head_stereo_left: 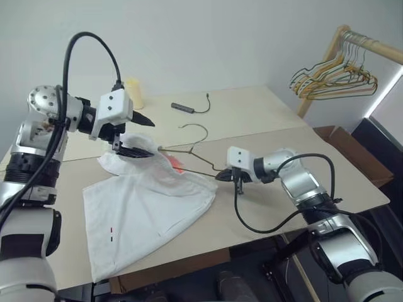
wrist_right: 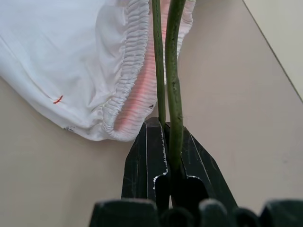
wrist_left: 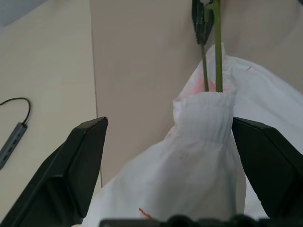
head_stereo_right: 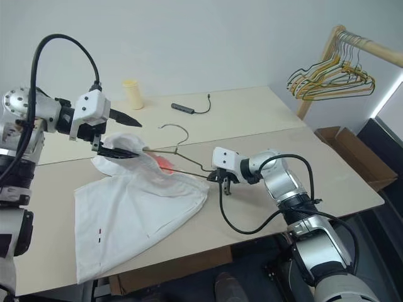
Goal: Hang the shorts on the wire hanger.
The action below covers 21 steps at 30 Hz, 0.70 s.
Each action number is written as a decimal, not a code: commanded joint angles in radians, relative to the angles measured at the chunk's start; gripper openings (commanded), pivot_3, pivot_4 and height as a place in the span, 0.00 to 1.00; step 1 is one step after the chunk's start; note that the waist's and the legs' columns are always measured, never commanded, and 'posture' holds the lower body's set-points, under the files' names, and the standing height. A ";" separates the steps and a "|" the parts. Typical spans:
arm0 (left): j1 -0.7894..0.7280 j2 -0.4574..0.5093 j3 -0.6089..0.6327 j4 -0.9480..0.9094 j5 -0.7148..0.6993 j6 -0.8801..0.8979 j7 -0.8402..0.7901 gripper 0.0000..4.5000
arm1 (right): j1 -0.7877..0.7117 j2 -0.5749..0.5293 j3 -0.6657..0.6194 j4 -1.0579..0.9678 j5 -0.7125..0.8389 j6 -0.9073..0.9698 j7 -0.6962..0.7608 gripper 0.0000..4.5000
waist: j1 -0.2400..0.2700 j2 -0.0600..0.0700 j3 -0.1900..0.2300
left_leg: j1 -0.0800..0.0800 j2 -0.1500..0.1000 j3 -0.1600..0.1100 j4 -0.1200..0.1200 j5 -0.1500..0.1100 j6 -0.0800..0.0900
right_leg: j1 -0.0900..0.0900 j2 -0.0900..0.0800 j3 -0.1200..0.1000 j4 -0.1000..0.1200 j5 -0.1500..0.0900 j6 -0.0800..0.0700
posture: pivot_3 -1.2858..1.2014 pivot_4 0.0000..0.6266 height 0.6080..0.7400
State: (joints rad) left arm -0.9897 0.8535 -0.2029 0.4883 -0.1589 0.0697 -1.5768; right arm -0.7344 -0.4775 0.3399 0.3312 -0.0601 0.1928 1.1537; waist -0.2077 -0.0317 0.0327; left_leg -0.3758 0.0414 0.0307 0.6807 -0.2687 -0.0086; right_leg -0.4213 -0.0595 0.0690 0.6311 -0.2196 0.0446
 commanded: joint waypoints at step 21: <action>-0.040 -0.031 -0.050 0.068 0.036 -0.017 -0.038 0.00 | -0.014 -0.012 0.007 -0.095 -0.018 0.039 -0.014 0.00 | -0.003 0.000 0.000 | 0.000 0.000 0.000 0.001 0.000 0.000 | 0.000 0.000 0.000 0.000 0.000 0.000 | 0.46 0.00 1.00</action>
State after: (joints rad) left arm -0.9952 0.8153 -0.2627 0.5653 -0.1190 0.0644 -1.6112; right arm -0.7340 -0.4838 0.3485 0.2756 -0.0768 0.2437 1.1427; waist -0.2107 -0.0317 0.0327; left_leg -0.3762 0.0414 0.0303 0.6812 -0.2687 -0.0085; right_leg -0.4216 -0.0596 0.0690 0.6316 -0.2196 0.0447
